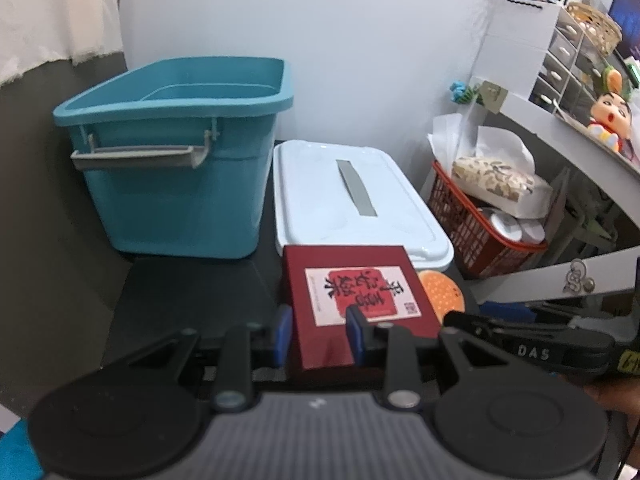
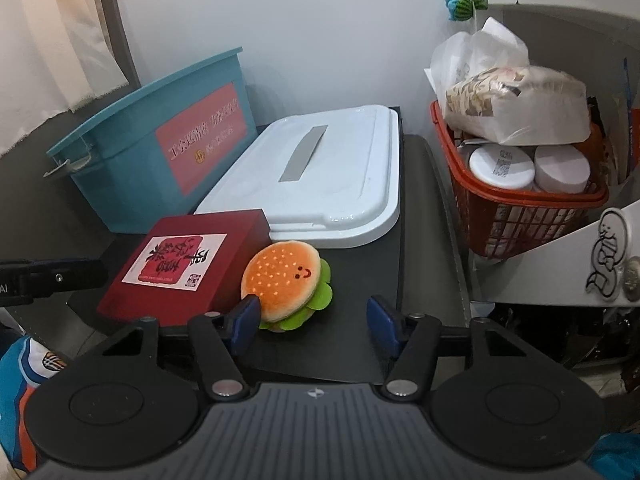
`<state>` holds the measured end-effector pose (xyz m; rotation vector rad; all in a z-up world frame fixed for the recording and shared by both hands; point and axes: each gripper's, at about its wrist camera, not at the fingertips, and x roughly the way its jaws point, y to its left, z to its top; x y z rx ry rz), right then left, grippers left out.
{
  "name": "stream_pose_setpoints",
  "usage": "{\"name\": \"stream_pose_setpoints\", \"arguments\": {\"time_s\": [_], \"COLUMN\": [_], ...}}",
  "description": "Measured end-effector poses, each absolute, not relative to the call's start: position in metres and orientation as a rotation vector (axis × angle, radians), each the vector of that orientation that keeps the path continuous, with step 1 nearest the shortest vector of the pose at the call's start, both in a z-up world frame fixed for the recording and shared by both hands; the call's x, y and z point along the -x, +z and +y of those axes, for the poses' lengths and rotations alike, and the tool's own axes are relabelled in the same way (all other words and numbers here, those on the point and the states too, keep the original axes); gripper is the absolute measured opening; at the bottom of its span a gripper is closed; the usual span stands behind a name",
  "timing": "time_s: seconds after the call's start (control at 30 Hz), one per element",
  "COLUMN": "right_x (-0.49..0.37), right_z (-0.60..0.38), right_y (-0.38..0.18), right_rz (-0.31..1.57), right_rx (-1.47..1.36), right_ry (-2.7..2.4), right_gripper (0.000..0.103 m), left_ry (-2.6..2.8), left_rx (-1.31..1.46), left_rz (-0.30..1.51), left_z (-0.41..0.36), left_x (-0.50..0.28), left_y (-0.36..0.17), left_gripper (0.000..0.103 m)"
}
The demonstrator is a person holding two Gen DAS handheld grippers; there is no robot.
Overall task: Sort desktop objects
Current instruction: 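Lower the right tool around the plush hamburger and close its fingers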
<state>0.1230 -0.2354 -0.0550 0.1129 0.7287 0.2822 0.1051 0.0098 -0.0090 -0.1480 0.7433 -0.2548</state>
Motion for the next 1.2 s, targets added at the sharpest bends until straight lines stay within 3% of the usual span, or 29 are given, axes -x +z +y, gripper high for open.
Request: {"name": "stream_pose_setpoints", "arguments": {"time_s": [0.67,0.8,1.2], "right_x": [-0.139,-0.138,-0.133], "right_z": [-0.23,-0.227,-0.233], "right_y": [-0.064,-0.064,-0.055], "right_rz": [0.718,0.718,0.751], "right_rx": [-0.161,-0.145,-0.133], "right_ry": [0.325,0.359,0.313], "right_gripper": [0.064,0.046,0.044], "left_ry": [-0.268,-0.268,-0.267], "left_rx": [0.178,0.172,0.158], "left_rz": [0.755,0.76,0.745], "left_z": [0.012,0.01,0.01], "left_x": [-0.11,-0.112,-0.108], "left_y": [-0.015,-0.016,-0.009], "left_gripper": [0.033,0.033,0.033]}}
